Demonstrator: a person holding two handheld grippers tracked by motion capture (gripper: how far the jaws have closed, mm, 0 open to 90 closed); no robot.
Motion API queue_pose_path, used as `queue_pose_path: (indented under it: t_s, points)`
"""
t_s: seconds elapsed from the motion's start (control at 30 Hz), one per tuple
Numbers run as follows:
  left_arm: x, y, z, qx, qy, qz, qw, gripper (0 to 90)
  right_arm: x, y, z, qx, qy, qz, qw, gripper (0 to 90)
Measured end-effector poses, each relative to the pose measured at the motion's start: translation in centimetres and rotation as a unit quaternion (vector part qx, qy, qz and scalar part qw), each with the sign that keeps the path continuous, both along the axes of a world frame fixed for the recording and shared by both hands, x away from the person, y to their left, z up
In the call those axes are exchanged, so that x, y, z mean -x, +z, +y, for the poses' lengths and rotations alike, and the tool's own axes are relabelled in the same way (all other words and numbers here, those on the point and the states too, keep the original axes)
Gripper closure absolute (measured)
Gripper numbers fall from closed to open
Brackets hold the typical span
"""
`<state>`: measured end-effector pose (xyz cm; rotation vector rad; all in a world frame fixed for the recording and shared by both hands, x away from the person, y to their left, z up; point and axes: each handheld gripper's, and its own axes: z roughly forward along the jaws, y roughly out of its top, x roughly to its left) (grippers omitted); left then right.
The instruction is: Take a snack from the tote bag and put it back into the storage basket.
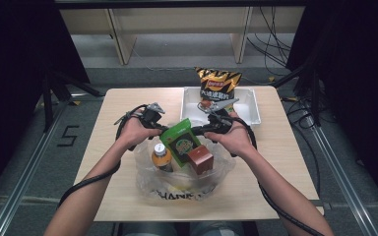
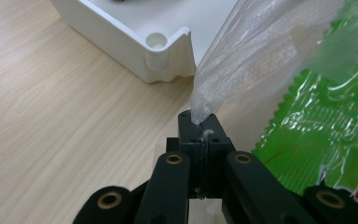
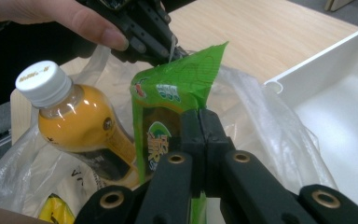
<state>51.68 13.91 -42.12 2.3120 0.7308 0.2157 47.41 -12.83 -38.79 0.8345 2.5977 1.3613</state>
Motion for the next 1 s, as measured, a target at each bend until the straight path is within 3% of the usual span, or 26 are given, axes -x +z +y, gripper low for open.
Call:
queue_pose_path:
  t_s: [0.13, 0.17, 0.27, 0.37, 0.4, 0.47, 0.5, 0.53, 0.57, 0.6, 0.7, 0.9, 0.93, 0.97, 1.0]
  points:
    - [0.0, -0.1, 0.3, 0.003, 0.008, 0.001, 1.0000, 86.2, 0.1, 0.1, -0.1, -0.006, 0.002, -0.011, 0.9999, 90.0]
    - [-0.1, -0.1, 0.4, 0.003, 0.005, 0.004, 1.0000, 85.8, 0.3, 0.2, -0.1, -0.012, 0.003, 0.002, 0.9999, 90.0]
    - [-0.2, -0.4, 0.8, 0.009, 0.012, 0.012, 0.9998, 85.8, 0.3, 0.1, -0.3, -0.025, 0.002, -0.010, 0.9996, 90.0]
    - [-0.1, -0.8, 0.7, 0.014, 0.020, 0.019, 0.9995, 85.2, 0.4, -0.3, -0.7, -0.027, -0.014, -0.005, 0.9995, 90.0]
    - [-0.2, -0.7, 0.9, -0.007, 0.002, 0.018, 0.9998, 85.0, 0.4, -0.4, -0.9, -0.023, -0.026, -0.001, 0.9994, 90.0]
    - [-0.1, -0.7, 0.7, -0.002, 0.001, 0.019, 0.9998, 84.8, 0.1, -1.0, -1.0, -0.025, -0.034, -0.005, 0.9991, 90.0]
    - [0.0, -0.7, 0.6, 0.008, 0.005, 0.020, 0.9998, 84.8, 0.2, -1.0, -1.2, -0.019, -0.038, 0.009, 0.9991, 90.0]
    - [0.1, -0.8, 0.5, 0.011, 0.007, 0.018, 0.9997, 84.8, 0.0, -1.3, -1.2, -0.016, -0.047, -0.002, 0.9988, 90.0]
    - [0.0, -0.7, 0.5, 0.000, -0.009, 0.023, 0.9997, 84.7, -0.1, -1.4, -1.4, -0.012, -0.049, -0.002, 0.9987, 90.0]
    - [0.1, -0.8, 0.4, 0.008, -0.009, 0.022, 0.9997, 84.3, -0.2, -1.6, -1.3, -0.022, -0.041, 0.002, 0.9989, 90.0]
    - [0.2, -0.9, 0.1, 0.020, -0.019, 0.027, 0.9992, 83.7, -0.3, -2.0, -1.3, -0.005, -0.046, 0.006, 0.9989, 90.0]
    - [0.3, -1.0, -0.3, 0.009, -0.045, 0.037, 0.9983, 83.6, -0.2, -2.3, -1.5, 0.010, -0.044, 0.019, 0.9988, 90.0]
    - [0.2, -1.1, -0.3, 0.010, -0.048, 0.038, 0.9981, 83.6, -0.2, -2.3, -1.5, 0.007, -0.044, 0.021, 0.9988, 90.0]
    - [0.2, -1.2, -0.3, 0.013, -0.050, 0.039, 0.9979, 83.7, -0.3, -2.3, -1.7, 0.005, -0.045, 0.008, 0.9990, 90.0]
    - [0.2, -1.3, -0.4, 0.020, -0.050, 0.041, 0.9977, 83.6, -0.1, -2.2, -1.6, -0.005, -0.060, 0.016, 0.9980, 90.0]
